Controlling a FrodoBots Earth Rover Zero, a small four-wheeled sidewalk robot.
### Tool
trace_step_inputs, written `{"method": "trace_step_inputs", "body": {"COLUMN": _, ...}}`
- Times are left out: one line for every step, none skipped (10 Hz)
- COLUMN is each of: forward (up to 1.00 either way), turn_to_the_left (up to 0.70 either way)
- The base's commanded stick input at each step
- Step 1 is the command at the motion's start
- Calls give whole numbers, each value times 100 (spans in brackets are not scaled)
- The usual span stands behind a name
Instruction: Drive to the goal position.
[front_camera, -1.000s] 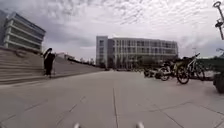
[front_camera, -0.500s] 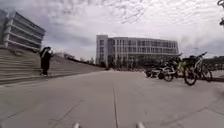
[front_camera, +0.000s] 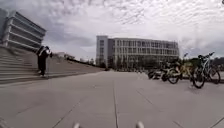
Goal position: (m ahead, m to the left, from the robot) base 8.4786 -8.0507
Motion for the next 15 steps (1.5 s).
{"method": "trace_step_inputs", "body": {"forward": 70, "turn_to_the_left": 0}}
{"method": "trace_step_inputs", "body": {"forward": 70, "turn_to_the_left": 0}}
{"method": "trace_step_inputs", "body": {"forward": 70, "turn_to_the_left": 0}}
{"method": "trace_step_inputs", "body": {"forward": 70, "turn_to_the_left": 0}}
{"method": "trace_step_inputs", "body": {"forward": 70, "turn_to_the_left": -1}}
{"method": "trace_step_inputs", "body": {"forward": 70, "turn_to_the_left": -4}}
{"method": "trace_step_inputs", "body": {"forward": 70, "turn_to_the_left": -8}}
{"method": "trace_step_inputs", "body": {"forward": 70, "turn_to_the_left": -11}}
{"method": "trace_step_inputs", "body": {"forward": 70, "turn_to_the_left": -14}}
{"method": "trace_step_inputs", "body": {"forward": 70, "turn_to_the_left": -14}}
{"method": "trace_step_inputs", "body": {"forward": 70, "turn_to_the_left": -14}}
{"method": "trace_step_inputs", "body": {"forward": 70, "turn_to_the_left": -14}}
{"method": "trace_step_inputs", "body": {"forward": 70, "turn_to_the_left": -7}}
{"method": "trace_step_inputs", "body": {"forward": 70, "turn_to_the_left": -3}}
{"method": "trace_step_inputs", "body": {"forward": 70, "turn_to_the_left": 0}}
